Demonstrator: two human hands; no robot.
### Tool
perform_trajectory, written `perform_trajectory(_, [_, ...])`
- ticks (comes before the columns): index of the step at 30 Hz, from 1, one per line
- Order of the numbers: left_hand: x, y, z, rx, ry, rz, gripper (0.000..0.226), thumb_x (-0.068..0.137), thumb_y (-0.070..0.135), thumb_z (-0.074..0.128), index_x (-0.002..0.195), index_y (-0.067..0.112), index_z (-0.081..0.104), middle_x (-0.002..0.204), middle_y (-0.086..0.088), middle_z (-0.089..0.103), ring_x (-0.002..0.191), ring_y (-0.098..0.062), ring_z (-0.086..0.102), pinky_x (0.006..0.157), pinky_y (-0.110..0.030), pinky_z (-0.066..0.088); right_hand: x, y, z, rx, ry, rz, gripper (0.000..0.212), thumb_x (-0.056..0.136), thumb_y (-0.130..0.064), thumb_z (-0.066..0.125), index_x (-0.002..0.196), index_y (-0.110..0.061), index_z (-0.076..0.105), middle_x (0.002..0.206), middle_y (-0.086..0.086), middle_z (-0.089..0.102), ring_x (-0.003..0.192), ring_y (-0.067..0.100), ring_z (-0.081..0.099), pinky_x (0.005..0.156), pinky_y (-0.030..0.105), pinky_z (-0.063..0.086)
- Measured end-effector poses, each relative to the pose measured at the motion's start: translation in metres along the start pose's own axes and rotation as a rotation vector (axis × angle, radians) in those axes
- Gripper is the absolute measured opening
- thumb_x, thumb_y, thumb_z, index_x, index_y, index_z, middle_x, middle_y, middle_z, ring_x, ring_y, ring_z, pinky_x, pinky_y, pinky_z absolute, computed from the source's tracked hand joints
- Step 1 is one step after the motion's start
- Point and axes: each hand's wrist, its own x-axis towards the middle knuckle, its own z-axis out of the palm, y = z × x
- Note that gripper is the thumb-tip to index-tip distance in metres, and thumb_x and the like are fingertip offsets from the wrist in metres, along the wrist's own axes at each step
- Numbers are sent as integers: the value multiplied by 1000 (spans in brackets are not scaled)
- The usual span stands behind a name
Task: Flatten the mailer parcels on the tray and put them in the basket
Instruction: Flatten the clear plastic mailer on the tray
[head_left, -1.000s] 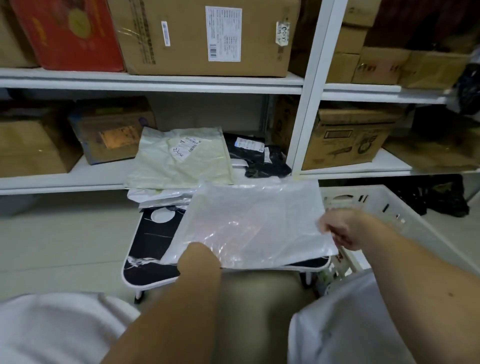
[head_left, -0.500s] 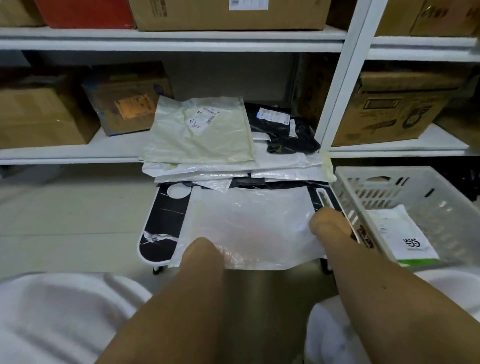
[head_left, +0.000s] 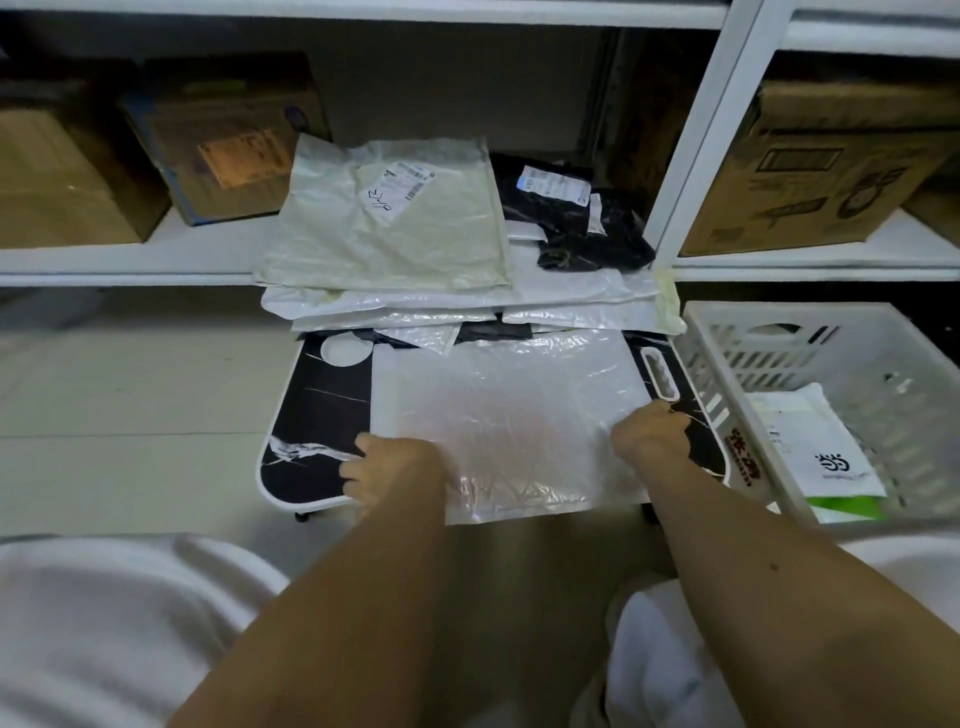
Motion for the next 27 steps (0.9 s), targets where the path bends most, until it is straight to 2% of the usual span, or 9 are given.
perform_trajectory(3, [1,-1,5,217,-3,225,60,87,25,49,143,27,27,152,-11,20,142,-31,12,112,-54,16,-11,-1,10,-113,128,-104,61,92,-25,55,143,-5,28,143,19,30,127,35,39,98,45,41])
perform_trajectory(5, [1,-7,10,370,87,450,63,92,29,38,150,31,13,160,-9,2,146,-30,-6,114,-59,5,-25,-2,18,-176,275,-252,52,95,-31,47,140,-9,33,143,17,33,128,32,38,99,45,39])
perform_trajectory(8, [-7,-15,16,481,197,774,59,99,41,18,151,31,-8,159,-8,-15,146,-29,-14,113,-59,-3,-44,-2,43,-161,322,-529,57,100,-44,27,151,-17,20,159,12,15,145,29,17,114,49,20])
perform_trajectory(10, [-11,-23,23,509,192,896,58,99,44,9,149,30,-17,158,-8,-21,146,-29,-17,113,-58,-7,-57,-2,64,-129,346,-697,58,100,-49,20,153,-25,17,161,8,11,148,28,9,116,52,9])
perform_trajectory(13, [-6,-36,37,570,99,971,57,99,46,3,147,31,-23,156,-6,-27,144,-28,-22,114,-59,-8,-72,1,99,-118,347,-882,54,99,-47,29,149,-28,29,157,10,26,145,33,22,112,61,18])
perform_trajectory(16, [5,-43,46,656,-3,1006,55,99,46,3,147,34,-22,155,-4,-30,142,-30,-28,112,-61,-7,-66,3,129,-287,265,-852,57,97,-56,33,149,-32,28,157,9,27,144,36,25,107,66,26])
perform_trajectory(19, [11,-45,50,670,-57,1015,54,100,46,4,148,36,-17,157,-2,-25,142,-31,-28,113,-61,-6,-56,6,140,-392,200,-805,68,92,-67,37,150,-36,20,160,7,20,145,38,19,110,66,20])
perform_trajectory(22, [12,-43,52,641,-64,1007,54,100,46,7,150,36,-12,159,-3,-20,143,-31,-25,113,-61,-4,-53,3,138,-417,183,-814,64,94,-65,33,149,-39,15,161,6,15,147,37,13,111,66,14])
perform_trajectory(27, [10,-38,47,687,-41,1011,55,100,46,13,152,31,1,160,-6,-1,146,-35,-8,114,-60,-1,-56,-7,128,-393,151,-798,50,98,-58,31,144,-40,28,158,5,25,146,37,18,112,62,10])
